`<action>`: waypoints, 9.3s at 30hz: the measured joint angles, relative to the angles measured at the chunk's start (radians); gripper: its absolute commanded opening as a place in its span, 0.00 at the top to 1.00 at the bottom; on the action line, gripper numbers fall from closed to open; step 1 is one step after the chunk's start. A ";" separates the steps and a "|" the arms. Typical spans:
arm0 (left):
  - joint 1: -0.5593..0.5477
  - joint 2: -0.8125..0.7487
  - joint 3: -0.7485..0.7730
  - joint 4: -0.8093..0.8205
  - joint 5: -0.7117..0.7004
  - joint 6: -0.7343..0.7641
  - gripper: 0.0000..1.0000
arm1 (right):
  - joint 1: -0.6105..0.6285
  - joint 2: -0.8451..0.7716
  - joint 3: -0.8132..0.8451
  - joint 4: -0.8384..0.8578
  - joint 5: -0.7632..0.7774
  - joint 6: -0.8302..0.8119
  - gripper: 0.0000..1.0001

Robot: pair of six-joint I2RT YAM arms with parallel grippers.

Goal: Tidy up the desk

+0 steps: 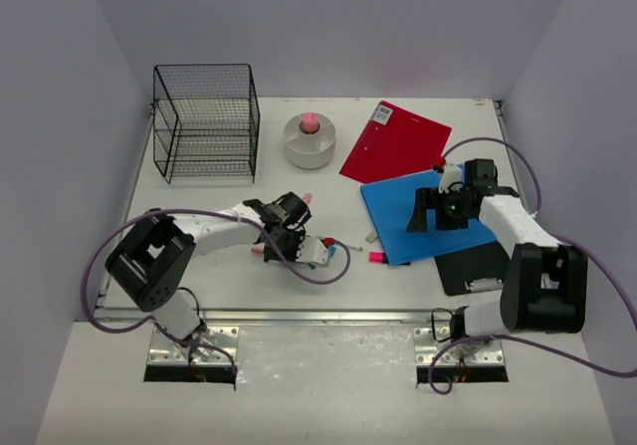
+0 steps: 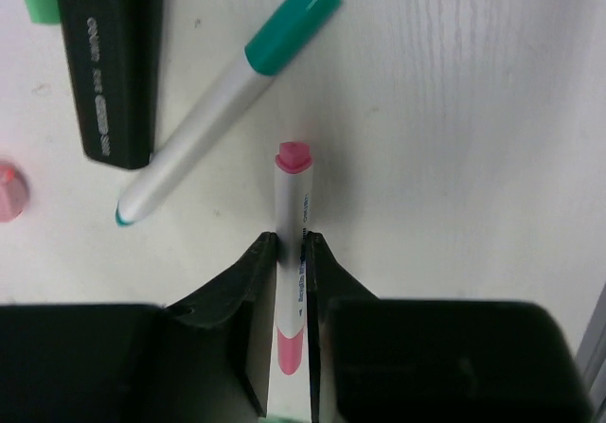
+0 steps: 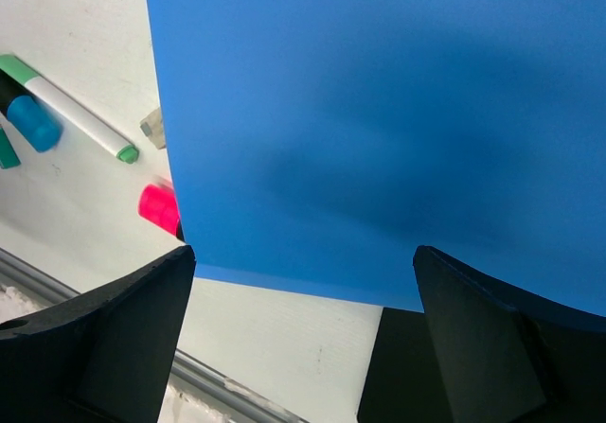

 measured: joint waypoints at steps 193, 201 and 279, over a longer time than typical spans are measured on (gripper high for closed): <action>0.092 -0.364 -0.043 0.106 0.361 -0.171 0.40 | 0.387 0.591 1.056 0.197 0.108 0.372 0.09; 0.093 -0.085 0.098 -0.101 0.364 0.374 0.68 | 0.277 0.421 0.912 0.100 -0.011 0.349 0.13; 0.080 -0.268 0.239 0.353 0.387 -1.139 1.00 | 0.273 0.234 0.647 0.157 -0.532 0.619 0.38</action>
